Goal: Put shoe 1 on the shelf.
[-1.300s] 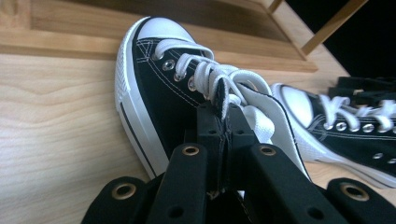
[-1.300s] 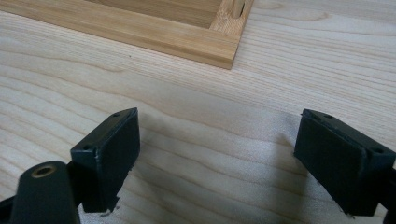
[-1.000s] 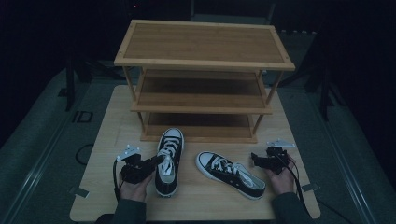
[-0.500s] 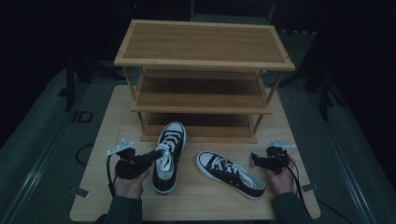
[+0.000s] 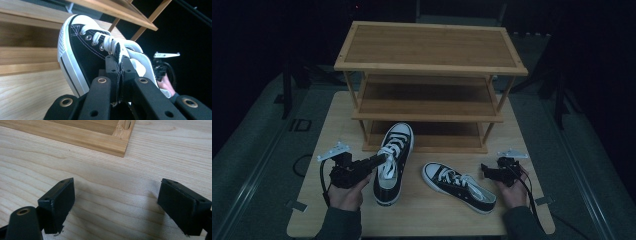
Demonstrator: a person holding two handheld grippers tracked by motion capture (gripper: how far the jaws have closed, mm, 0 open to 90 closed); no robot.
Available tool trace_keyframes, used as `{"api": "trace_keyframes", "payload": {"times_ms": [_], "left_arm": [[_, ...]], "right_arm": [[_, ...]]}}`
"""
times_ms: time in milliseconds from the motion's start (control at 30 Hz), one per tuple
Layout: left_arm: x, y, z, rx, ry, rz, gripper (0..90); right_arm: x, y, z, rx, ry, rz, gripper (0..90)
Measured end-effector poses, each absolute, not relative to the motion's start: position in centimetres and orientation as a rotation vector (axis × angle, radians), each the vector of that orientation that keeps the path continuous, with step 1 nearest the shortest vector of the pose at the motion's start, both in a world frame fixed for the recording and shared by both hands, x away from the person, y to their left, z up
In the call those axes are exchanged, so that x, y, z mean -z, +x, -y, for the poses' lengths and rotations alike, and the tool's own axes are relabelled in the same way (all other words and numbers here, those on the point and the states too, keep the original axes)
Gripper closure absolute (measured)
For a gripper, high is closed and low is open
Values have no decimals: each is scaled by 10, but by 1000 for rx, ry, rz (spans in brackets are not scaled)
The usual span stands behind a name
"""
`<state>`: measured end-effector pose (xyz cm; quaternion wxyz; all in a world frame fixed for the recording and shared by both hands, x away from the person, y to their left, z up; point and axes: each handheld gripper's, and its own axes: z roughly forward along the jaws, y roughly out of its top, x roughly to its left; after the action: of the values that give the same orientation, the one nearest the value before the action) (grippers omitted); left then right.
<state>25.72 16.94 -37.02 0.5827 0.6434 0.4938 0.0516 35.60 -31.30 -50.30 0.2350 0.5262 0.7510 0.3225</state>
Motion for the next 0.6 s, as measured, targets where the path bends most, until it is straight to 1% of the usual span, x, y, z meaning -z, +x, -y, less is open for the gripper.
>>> {"api": "trace_keyframes", "payload": {"times_ms": [600], "left_arm": [[334, 249, -173, -81, 1481, -1071, 885]], "right_arm": [[503, 356, 313, -885, 1444, -2060, 137]]}}
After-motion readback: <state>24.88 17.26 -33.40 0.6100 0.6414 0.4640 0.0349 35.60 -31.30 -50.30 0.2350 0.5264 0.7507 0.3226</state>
